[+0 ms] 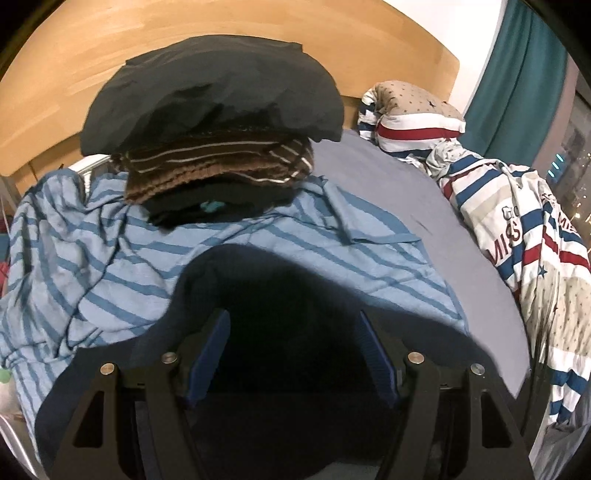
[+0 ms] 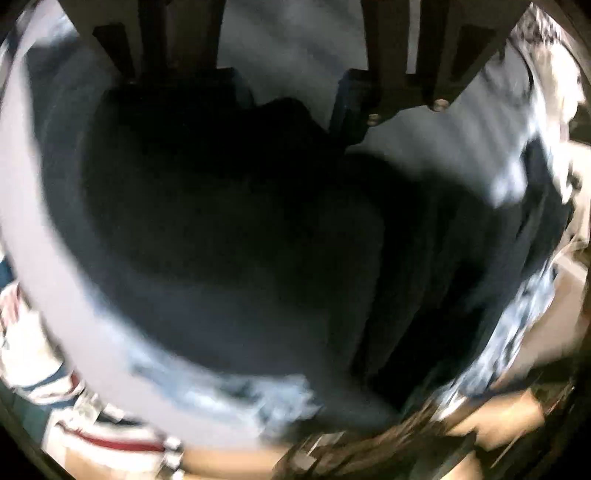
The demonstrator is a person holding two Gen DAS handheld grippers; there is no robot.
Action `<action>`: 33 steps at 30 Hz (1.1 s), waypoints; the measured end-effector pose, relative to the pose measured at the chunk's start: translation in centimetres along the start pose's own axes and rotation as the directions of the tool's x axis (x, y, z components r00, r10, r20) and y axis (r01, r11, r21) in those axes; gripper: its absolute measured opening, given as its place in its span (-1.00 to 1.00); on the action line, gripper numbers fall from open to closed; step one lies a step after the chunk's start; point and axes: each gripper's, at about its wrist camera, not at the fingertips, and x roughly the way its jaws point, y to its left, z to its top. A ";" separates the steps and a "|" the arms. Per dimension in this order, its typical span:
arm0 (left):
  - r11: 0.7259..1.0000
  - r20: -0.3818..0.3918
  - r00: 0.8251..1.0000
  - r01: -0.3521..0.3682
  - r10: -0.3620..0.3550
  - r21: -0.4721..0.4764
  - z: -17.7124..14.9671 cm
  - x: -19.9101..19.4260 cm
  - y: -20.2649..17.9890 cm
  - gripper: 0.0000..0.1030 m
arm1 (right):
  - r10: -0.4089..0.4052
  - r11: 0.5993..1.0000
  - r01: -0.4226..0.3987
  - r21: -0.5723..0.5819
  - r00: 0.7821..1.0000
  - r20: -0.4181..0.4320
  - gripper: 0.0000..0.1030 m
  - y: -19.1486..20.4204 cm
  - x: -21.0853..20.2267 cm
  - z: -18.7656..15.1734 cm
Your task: Fold clothes
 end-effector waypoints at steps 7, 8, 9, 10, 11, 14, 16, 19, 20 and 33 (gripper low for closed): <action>0.990 -0.087 0.996 0.010 -0.022 -0.138 -2.1 1.5 2.5 0.38 | -0.512 0.858 0.497 0.132 0.849 0.134 -0.15 -7.6 -0.1 13.8; 0.985 -0.106 0.994 0.022 -0.041 -0.169 -2.8 1.9 3.0 0.37 | -0.538 0.836 0.517 0.186 0.839 0.085 -0.12 -9.0 0.2 15.0; 0.979 -0.124 0.990 0.034 -0.060 -0.199 -3.5 2.3 3.4 0.38 | -0.446 0.878 0.414 0.240 0.890 0.094 -0.11 -9.6 -0.5 14.9; 0.972 -0.143 0.986 0.045 -0.079 -0.230 -4.2 2.6 3.9 0.38 | -0.359 0.914 0.314 0.259 0.922 0.148 -0.01 -9.5 -1.4 14.2; 0.963 -0.170 0.980 0.053 -0.101 -0.265 -5.1 3.1 4.5 0.38 | -0.270 0.940 0.211 0.269 0.941 0.205 0.40 -9.3 -2.4 13.5; 0.929 -0.220 0.961 0.079 -0.167 -0.361 -8.0 4.2 5.7 0.37 | -0.189 0.977 0.153 0.150 0.944 0.270 0.81 -6.7 -3.8 8.5; 0.910 -0.237 0.951 0.090 -0.200 -0.404 -10.0 4.6 6.1 0.37 | -0.113 0.990 0.094 0.101 0.972 0.208 0.81 -5.9 -2.4 4.3; 0.893 -0.233 0.945 0.107 -0.227 -0.436 -12.4 4.6 6.5 0.37 | -0.030 0.992 0.024 0.124 0.998 0.046 0.81 -5.8 0.7 -1.4; 0.899 -0.222 0.950 0.108 -0.219 -0.424 -12.9 4.2 6.4 0.37 | -0.008 0.988 0.010 0.153 1.000 -0.017 0.81 -6.0 1.9 -3.7; 0.925 -0.287 0.938 0.075 -0.192 -0.373 -16.1 1.8 5.5 0.37 | -0.004 0.968 -0.026 0.251 0.993 0.120 0.85 -11.5 0.3 -1.5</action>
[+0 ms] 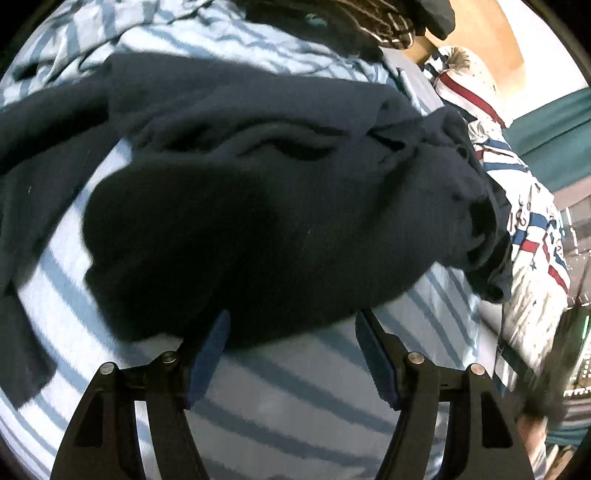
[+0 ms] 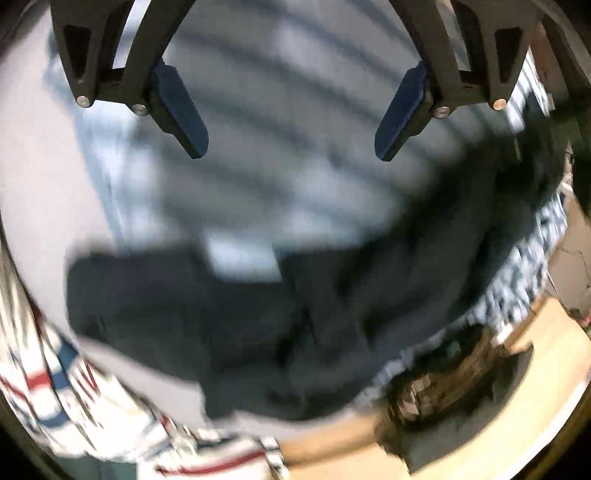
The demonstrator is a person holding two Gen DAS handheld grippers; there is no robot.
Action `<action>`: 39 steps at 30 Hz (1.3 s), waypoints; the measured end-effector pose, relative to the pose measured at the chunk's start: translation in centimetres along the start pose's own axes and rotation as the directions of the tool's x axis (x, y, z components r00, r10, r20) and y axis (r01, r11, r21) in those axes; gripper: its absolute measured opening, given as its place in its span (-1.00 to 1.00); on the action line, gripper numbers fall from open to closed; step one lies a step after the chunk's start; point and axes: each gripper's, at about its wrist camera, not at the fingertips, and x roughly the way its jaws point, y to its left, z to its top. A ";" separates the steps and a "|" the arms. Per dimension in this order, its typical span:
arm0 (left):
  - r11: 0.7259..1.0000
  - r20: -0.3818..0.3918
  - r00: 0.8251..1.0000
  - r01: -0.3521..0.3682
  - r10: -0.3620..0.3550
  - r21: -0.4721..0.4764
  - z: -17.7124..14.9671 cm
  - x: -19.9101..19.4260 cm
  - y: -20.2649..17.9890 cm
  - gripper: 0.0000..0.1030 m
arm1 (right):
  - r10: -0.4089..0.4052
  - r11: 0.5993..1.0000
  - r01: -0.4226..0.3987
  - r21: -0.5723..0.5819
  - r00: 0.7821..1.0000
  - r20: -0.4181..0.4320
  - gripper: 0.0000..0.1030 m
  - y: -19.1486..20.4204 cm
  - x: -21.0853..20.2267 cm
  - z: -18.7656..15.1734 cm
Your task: Fold clothes
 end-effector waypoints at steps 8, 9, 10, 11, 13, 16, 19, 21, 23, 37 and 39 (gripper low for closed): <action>0.996 -0.031 0.999 0.033 -0.036 -0.085 -1.9 -1.3 2.1 0.38 | 0.208 0.974 -0.209 0.083 0.978 0.018 0.91 2.3 7.4 8.6; 0.994 -0.004 0.996 0.083 -0.084 -0.065 -1.7 -2.1 1.7 0.38 | 0.281 0.957 -0.278 0.082 0.960 -0.020 0.86 3.6 8.4 7.9; 0.991 0.025 0.992 0.128 -0.127 -0.040 -1.5 -3.0 1.2 0.38 | 0.346 0.938 -0.344 0.043 0.935 -0.071 0.85 4.9 9.0 6.4; 0.989 0.068 0.987 0.147 -0.146 0.001 -0.8 -4.1 0.5 0.37 | 0.373 0.927 -0.376 -0.008 0.921 -0.112 0.85 6.2 9.2 4.8; 0.991 0.153 0.981 0.105 -0.117 0.084 1.1 -5.7 -1.4 0.38 | 0.309 0.921 -0.331 -0.205 0.942 -0.134 0.86 8.7 8.0 0.3; 0.989 0.204 0.978 0.016 -0.047 0.149 4.9 -5.2 -4.3 0.38 | 0.343 0.897 -0.386 -0.218 0.916 -0.208 0.85 8.6 6.1 -4.9; 0.978 0.126 0.992 -0.026 0.000 0.208 7.2 -1.1 -7.2 0.38 | 0.385 0.883 -0.439 -0.164 0.878 -0.284 0.84 7.0 3.5 -8.6; 0.956 0.066 0.994 -0.104 0.089 0.273 6.9 2.5 -8.7 0.38 | 0.363 0.896 -0.418 -0.151 0.884 -0.294 0.80 5.9 2.2 -8.9; 0.911 0.068 0.976 -0.216 0.206 0.351 4.6 4.4 -9.1 0.37 | 0.283 0.933 -0.324 -0.154 0.929 -0.239 0.80 4.4 1.0 -7.7; 0.858 -0.104 0.945 -0.233 0.311 0.457 -4.1 1.2 -3.1 0.38 | 0.024 0.982 -0.017 -0.187 0.999 0.036 0.94 3.7 1.2 4.6; 0.850 -0.121 0.941 -0.223 0.315 0.478 -4.2 0.8 -2.8 0.38 | 0.028 0.975 -0.061 -0.214 0.987 -0.156 0.93 5.5 5.8 2.6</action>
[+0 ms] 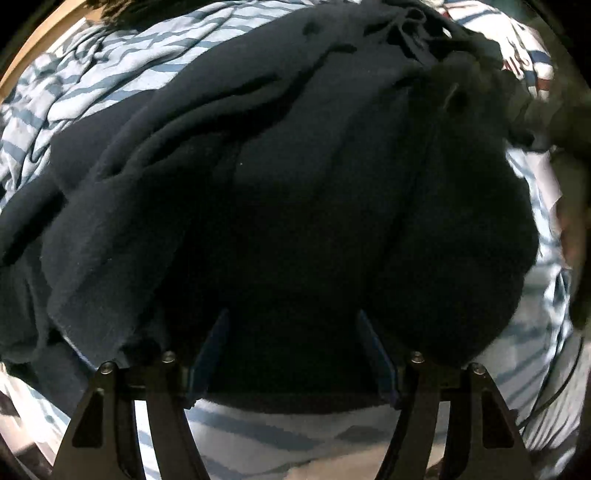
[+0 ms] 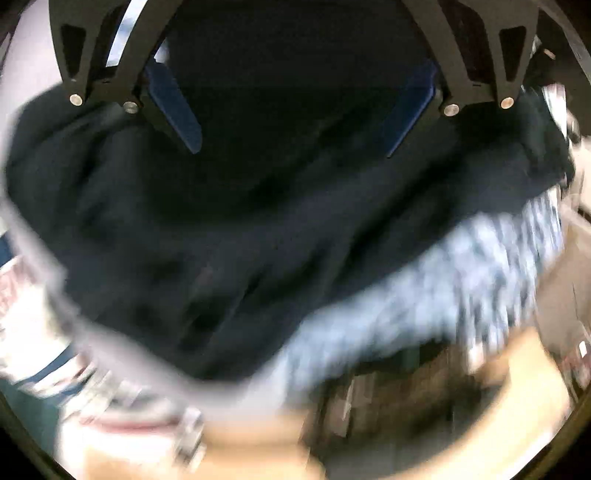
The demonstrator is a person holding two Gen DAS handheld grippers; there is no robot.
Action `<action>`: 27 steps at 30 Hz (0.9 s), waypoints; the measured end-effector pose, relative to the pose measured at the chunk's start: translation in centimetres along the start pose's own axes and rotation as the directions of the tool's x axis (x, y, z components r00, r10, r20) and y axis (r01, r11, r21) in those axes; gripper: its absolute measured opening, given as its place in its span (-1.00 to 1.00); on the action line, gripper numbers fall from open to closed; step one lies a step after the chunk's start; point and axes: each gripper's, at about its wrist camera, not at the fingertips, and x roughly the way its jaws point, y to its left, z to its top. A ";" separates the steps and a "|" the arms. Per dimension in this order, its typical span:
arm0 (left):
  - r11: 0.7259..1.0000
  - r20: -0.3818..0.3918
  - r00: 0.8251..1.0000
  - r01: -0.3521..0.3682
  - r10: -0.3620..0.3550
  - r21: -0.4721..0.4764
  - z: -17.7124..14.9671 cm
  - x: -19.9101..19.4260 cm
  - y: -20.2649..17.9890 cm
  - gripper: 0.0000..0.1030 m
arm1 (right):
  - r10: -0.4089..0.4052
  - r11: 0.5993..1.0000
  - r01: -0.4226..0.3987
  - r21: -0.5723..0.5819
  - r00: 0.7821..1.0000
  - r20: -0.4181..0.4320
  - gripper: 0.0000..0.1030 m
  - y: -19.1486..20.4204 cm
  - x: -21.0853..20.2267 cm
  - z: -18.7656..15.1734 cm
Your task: Fold clothes
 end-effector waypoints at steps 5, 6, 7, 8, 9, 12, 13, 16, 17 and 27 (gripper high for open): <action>0.987 0.052 0.988 0.147 -0.144 -0.061 0.8 -3.0 2.1 0.38 | -0.099 0.987 0.093 -0.130 0.994 -0.040 1.00 3.3 0.8 -7.9; 0.979 0.082 0.980 0.187 -0.181 -0.075 1.1 -3.6 2.5 0.38 | -0.075 0.995 0.071 -0.076 0.996 -0.053 1.00 2.7 0.0 -9.4; 0.972 0.111 0.972 0.216 -0.206 -0.087 1.5 -4.0 2.9 0.38 | -0.050 0.999 0.049 -0.022 0.997 -0.065 1.00 2.1 -0.7 -10.9; 0.975 0.130 0.975 0.196 -0.183 -0.100 2.3 -3.8 3.1 0.38 | -0.031 1.000 0.031 0.005 0.997 -0.071 1.00 1.6 -1.2 -11.8; 0.978 0.148 0.976 0.177 -0.159 -0.113 3.0 -3.6 3.3 0.38 | -0.001 0.999 0.005 0.049 0.996 -0.086 0.98 0.9 -1.8 -12.8; 0.988 0.115 0.993 0.024 -0.007 -0.152 4.7 -1.1 3.5 0.38 | 0.047 0.992 -0.030 0.121 0.989 -0.143 0.95 -0.2 -3.4 -15.3; 0.988 0.074 0.996 -0.028 0.039 -0.149 4.6 0.2 3.5 0.38 | 0.049 0.992 -0.029 0.124 0.985 -0.163 0.95 -0.1 -3.8 -16.1; 0.985 0.060 0.986 -0.148 0.153 -0.083 3.4 1.5 2.4 0.43 | 0.039 0.996 -0.018 0.084 0.968 -0.247 0.96 0.9 -3.6 -17.8; 0.982 0.064 0.981 -0.179 0.183 -0.057 2.9 1.6 2.0 0.43 | 0.008 0.999 0.003 0.043 0.967 -0.253 0.97 1.6 -3.6 -18.1; 0.988 0.028 0.998 -0.057 0.061 -0.141 -2.6 -0.7 6.4 0.43 | -0.069 0.996 0.071 -0.046 0.996 0.053 1.00 3.3 -11.0 -10.2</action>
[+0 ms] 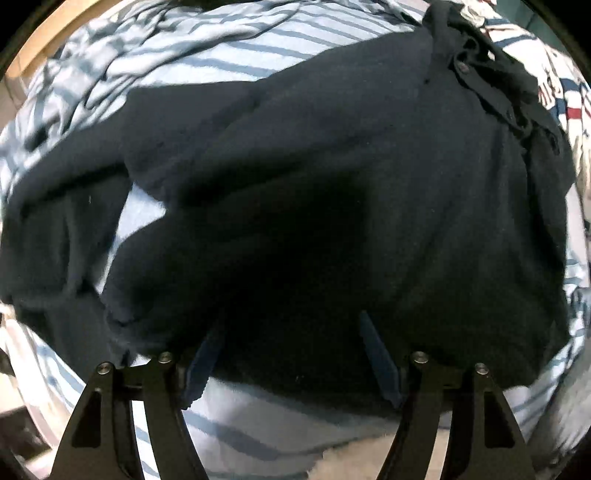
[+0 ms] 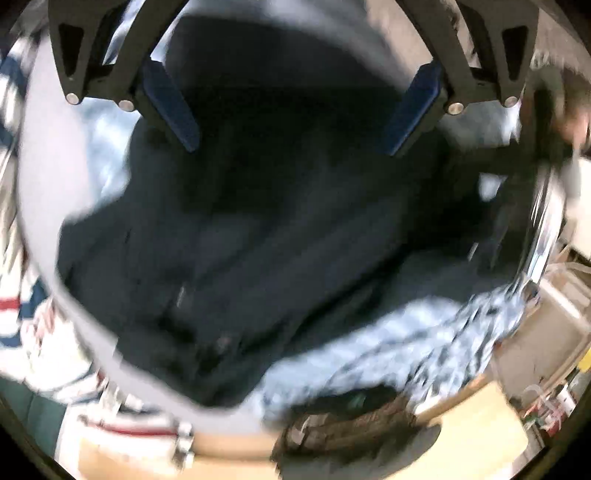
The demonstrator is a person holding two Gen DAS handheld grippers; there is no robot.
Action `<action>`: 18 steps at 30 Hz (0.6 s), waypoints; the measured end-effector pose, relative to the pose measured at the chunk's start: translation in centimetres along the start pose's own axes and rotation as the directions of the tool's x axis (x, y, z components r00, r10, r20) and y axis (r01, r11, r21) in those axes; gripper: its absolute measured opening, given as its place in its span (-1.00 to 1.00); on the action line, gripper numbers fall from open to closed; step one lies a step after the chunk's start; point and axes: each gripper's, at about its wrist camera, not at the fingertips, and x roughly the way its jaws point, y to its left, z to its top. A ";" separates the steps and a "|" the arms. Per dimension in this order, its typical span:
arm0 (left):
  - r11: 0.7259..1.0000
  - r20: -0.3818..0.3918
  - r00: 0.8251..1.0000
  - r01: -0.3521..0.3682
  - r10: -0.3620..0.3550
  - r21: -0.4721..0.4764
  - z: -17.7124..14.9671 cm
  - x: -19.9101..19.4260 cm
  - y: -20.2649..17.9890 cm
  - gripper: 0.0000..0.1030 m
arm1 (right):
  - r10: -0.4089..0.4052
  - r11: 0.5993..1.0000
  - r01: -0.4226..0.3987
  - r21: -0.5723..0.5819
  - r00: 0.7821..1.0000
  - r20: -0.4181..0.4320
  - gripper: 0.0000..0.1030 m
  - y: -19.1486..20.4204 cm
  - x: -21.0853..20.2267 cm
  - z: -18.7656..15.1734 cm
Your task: Fold clothes
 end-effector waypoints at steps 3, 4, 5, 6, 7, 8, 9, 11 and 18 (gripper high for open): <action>0.989 0.001 0.990 0.139 -0.139 -0.050 0.8 -1.7 0.8 0.42 | -0.059 0.998 0.059 0.027 0.998 0.012 0.96 -1.6 3.0 2.4; 0.974 0.023 0.976 0.219 -0.218 -0.066 1.3 -2.6 1.1 0.42 | -0.035 0.998 0.036 0.046 0.999 -0.005 0.93 -2.1 4.8 2.8; 0.960 0.065 0.960 0.274 -0.271 -0.048 1.9 -3.4 1.0 0.42 | -0.015 0.998 0.017 0.062 1.000 -0.025 0.93 -2.9 6.1 2.9; 0.944 0.105 0.940 0.328 -0.324 -0.028 2.4 -4.2 0.8 0.42 | -0.023 0.996 0.027 0.087 0.999 -0.045 0.92 -3.6 6.7 1.9; 0.928 0.139 0.919 0.373 -0.369 -0.003 2.9 -4.9 0.6 0.42 | -0.032 0.993 0.040 0.111 0.997 -0.067 0.91 -4.4 7.2 0.8; 0.925 0.145 0.913 0.380 -0.380 0.031 3.6 -4.8 0.1 0.42 | -0.041 0.989 0.052 0.136 0.995 -0.088 0.92 -5.1 7.8 -0.3; 0.936 0.126 0.928 0.348 -0.351 0.048 4.0 -3.8 -0.3 0.42 | -0.048 0.985 0.066 0.159 0.993 -0.109 0.93 -5.8 8.3 -1.4; 0.959 0.087 0.956 0.273 -0.279 0.073 5.0 -1.7 -1.0 0.42 | -0.074 0.972 0.106 0.208 0.985 -0.153 0.93 -7.2 8.4 -4.0; 0.928 0.206 0.973 -0.018 0.102 -0.372 5.8 -0.2 6.7 -0.94 | -0.006 0.857 0.139 0.496 0.965 -0.261 0.98 -10.9 4.0 -14.0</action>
